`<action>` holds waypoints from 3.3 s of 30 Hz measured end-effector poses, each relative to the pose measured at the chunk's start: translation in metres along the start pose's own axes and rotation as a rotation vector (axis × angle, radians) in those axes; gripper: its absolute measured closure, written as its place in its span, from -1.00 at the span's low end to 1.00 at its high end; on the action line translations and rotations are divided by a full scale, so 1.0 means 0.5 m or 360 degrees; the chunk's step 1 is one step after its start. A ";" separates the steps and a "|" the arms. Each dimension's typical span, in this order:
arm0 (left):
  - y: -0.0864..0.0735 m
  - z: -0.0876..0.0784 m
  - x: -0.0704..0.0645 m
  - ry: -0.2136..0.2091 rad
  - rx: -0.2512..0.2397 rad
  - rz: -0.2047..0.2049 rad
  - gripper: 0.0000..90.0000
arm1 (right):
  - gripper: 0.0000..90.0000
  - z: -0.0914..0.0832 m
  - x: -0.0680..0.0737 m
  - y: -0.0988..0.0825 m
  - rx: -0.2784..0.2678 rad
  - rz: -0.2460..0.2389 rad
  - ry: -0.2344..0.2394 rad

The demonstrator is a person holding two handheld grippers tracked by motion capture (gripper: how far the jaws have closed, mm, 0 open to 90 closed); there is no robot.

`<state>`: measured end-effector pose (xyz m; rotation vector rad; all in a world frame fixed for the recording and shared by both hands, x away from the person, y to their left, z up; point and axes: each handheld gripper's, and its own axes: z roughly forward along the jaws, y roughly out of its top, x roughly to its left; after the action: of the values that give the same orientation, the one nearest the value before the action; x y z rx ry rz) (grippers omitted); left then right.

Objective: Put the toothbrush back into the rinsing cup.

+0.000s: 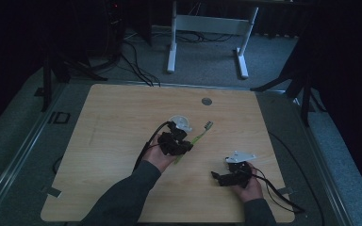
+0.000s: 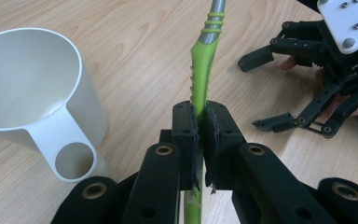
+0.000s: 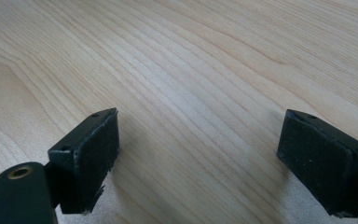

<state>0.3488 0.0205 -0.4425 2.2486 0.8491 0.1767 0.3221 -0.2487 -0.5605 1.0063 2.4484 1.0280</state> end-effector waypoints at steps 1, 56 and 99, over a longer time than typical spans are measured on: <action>-0.001 -0.001 0.000 0.0008 -0.0009 0.0002 0.87 | -0.73 0.000 0.000 0.000 0.0001 -0.0002 0.0000; -0.006 -0.028 0.009 0.0058 -0.0272 -0.0010 0.86 | -0.73 0.000 0.000 0.000 0.0002 -0.0002 -0.0002; -0.008 -0.045 0.016 0.0051 -0.0437 0.0003 0.86 | -0.73 0.000 0.000 0.000 0.0000 -0.0002 0.0000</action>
<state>0.3446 0.0407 -0.4296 1.9946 0.7884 0.3119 0.3221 -0.2488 -0.5606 1.0046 2.4489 1.0276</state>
